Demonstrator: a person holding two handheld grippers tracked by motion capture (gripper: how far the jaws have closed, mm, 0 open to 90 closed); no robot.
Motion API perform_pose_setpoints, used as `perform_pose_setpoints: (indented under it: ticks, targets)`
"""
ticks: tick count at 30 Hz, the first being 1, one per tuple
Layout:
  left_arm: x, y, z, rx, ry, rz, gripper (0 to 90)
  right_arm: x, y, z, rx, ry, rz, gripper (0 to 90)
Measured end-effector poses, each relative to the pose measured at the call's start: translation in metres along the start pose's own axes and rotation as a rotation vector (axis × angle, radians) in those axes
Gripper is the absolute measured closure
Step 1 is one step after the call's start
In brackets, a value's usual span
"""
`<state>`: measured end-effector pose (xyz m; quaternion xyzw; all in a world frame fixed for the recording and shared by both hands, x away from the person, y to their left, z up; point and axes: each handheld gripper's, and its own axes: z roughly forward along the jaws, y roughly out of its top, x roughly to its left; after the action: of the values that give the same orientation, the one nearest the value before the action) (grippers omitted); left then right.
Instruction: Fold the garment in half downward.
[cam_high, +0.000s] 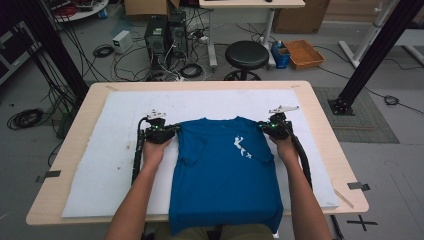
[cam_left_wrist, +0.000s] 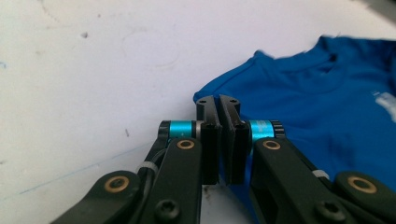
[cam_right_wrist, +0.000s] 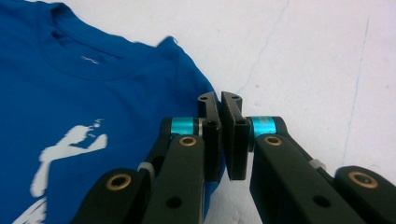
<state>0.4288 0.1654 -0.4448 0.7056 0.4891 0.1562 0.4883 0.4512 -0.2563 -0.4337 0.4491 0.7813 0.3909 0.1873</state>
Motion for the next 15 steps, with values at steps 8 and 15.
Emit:
perform_pose_setpoints:
  ticks: [8, 15]
  targets:
    - [-0.005, 0.0, -0.031, -0.08, -0.134, -0.008, 86.8, 0.011, -0.014, -0.029, -0.074, 0.054, -0.029, 87.3]
    - [-0.008, -0.011, -0.057, -0.091, -0.25, -0.014, 86.7, 0.015, -0.035, -0.065, -0.122, 0.123, -0.02, 87.3]
